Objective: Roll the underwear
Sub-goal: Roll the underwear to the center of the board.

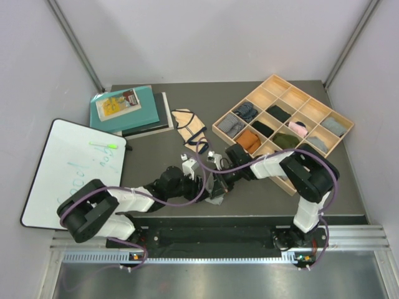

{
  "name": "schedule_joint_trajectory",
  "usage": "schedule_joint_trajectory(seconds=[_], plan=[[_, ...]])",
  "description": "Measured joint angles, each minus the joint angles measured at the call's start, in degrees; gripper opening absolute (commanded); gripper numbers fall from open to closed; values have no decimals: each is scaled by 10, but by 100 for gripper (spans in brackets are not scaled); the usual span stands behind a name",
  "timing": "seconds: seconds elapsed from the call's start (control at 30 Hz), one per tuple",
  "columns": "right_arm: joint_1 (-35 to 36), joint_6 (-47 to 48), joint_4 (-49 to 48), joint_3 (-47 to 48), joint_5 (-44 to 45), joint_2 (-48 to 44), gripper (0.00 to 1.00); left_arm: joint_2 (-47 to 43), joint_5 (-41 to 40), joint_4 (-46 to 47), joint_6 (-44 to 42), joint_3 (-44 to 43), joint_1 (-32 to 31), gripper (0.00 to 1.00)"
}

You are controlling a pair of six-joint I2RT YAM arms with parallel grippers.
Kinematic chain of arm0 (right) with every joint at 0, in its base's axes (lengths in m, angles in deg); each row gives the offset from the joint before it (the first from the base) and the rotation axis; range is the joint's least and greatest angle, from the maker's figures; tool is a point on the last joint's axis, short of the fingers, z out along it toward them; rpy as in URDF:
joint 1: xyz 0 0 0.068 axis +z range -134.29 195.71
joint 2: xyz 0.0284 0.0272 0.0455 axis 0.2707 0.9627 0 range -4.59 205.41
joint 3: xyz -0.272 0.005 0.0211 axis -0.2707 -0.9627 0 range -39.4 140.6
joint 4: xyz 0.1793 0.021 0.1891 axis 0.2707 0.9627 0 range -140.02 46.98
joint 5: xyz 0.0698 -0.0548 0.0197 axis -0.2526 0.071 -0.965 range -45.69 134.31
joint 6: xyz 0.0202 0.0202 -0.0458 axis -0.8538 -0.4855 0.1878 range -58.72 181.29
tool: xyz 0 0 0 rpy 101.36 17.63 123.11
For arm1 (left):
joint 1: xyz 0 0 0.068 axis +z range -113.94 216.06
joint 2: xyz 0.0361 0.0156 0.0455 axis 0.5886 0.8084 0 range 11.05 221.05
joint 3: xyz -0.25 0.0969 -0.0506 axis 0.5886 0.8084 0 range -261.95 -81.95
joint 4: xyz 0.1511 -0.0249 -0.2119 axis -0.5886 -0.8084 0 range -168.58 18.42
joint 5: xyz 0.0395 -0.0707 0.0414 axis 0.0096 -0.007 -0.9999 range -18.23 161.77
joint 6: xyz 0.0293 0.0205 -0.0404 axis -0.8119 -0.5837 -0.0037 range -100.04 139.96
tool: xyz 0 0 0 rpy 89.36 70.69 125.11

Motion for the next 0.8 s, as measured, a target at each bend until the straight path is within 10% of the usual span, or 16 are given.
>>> schedule_joint_trajectory(seconds=[0.27,0.5,0.8], plan=[[-11,-4,-4,2,-24,13,3,13,-27,-14,-1,-12,-2,0],[-14,-22,4,5,-30,3,53,42,-59,-56,11,-51,-5,0],[-44,-38,55,-24,97,-133,87,94,-76,-94,46,-115,-5,0]])
